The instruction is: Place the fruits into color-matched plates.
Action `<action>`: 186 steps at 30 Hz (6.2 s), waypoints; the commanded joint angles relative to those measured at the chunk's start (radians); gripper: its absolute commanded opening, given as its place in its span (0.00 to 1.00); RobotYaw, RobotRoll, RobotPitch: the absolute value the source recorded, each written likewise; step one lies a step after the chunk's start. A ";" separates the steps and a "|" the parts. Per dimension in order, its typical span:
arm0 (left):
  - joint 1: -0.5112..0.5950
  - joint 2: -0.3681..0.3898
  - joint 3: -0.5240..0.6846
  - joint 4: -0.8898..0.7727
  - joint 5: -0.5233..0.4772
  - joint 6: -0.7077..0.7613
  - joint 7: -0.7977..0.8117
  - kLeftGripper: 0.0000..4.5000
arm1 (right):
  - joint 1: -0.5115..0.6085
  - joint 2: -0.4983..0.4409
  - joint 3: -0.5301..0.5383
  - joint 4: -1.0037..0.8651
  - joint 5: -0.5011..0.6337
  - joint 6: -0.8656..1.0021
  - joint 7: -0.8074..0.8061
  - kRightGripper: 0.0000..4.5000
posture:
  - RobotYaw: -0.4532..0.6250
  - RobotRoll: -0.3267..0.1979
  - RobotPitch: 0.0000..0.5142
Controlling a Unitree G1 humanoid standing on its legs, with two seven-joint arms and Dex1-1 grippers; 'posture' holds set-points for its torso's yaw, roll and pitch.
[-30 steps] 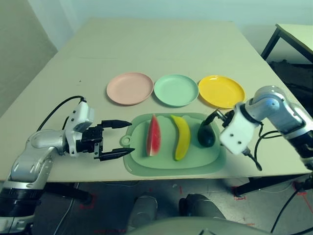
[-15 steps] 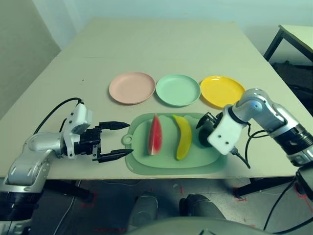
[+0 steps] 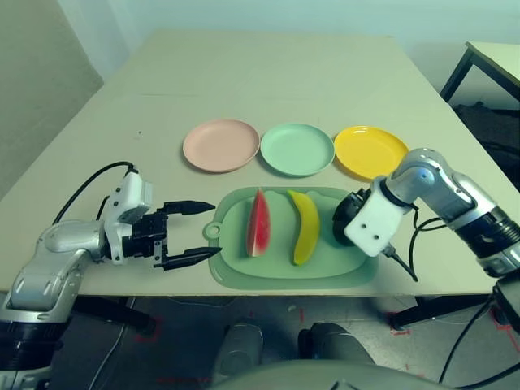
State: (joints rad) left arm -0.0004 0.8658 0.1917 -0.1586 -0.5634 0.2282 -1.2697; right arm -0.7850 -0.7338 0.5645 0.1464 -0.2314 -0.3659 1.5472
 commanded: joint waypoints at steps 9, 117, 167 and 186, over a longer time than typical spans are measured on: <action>-0.083 -0.078 -0.009 -0.070 0.002 0.119 0.225 1.00 | -0.360 0.239 -0.046 0.486 -0.057 -0.095 -0.249 0.67 | 0.55 0.62 0.13; -0.185 -0.089 -0.066 -0.126 -0.035 0.211 0.152 1.00 | -0.558 0.210 0.152 1.123 -0.427 -0.231 -0.491 0.37 | 0.55 0.62 0.16; -0.113 -0.066 -0.048 -0.160 -0.026 0.186 0.160 1.00 | -0.473 0.243 0.150 1.231 -0.571 0.011 -0.820 0.54 | 0.58 0.62 0.18; -0.132 -0.049 -0.033 -0.105 -0.017 0.138 0.149 1.00 | -0.576 0.234 0.114 1.184 -0.514 -0.183 -0.661 0.99 | 0.56 0.62 0.16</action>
State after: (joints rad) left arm -0.1286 0.8050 0.1428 -0.2738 -0.5889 0.3762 -1.1095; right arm -1.3278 -0.4959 0.7076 1.3540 -0.7773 -0.5028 0.8328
